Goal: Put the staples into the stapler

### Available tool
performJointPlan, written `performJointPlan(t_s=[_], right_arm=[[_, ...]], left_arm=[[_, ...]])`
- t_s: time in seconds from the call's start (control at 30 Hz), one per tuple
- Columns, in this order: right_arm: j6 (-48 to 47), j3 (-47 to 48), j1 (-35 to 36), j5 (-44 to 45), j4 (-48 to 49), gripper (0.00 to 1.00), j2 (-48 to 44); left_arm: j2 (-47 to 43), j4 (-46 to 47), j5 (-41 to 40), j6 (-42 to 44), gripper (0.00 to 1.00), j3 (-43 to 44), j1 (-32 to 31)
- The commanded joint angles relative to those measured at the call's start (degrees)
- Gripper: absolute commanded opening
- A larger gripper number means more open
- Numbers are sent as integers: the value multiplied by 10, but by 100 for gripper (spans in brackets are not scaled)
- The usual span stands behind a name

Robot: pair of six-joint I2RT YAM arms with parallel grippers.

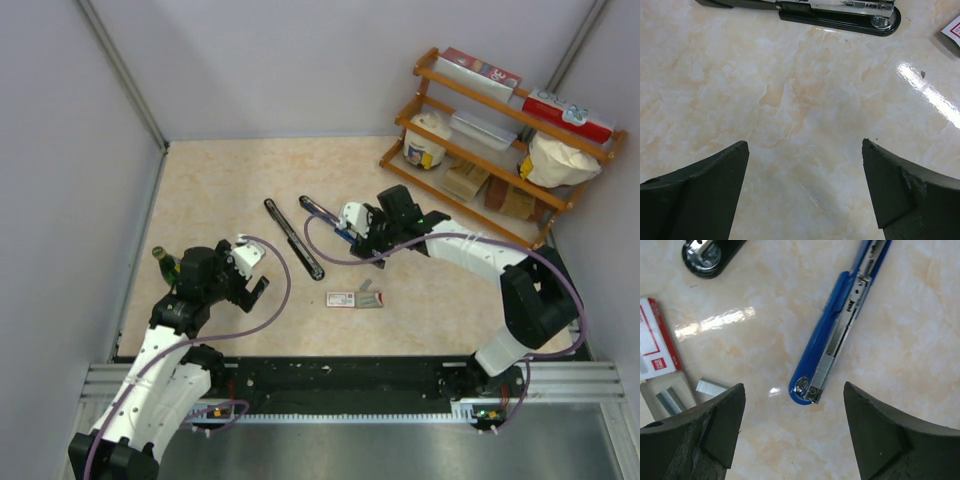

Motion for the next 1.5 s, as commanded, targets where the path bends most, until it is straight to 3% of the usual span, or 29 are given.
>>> performJointPlan(t_s=[0.0, 0.8, 1.47], right_arm=[[-105, -22, 25, 11, -17, 79, -27], [-192, -18, 70, 84, -107, 84, 59], [-204, -21, 73, 37, -120, 88, 30]], left_arm=[[-4, 23, 0, 2, 99, -6, 3], [-5, 25, 1, 3, 99, -8, 3], [-8, 24, 0, 3, 99, -8, 3]])
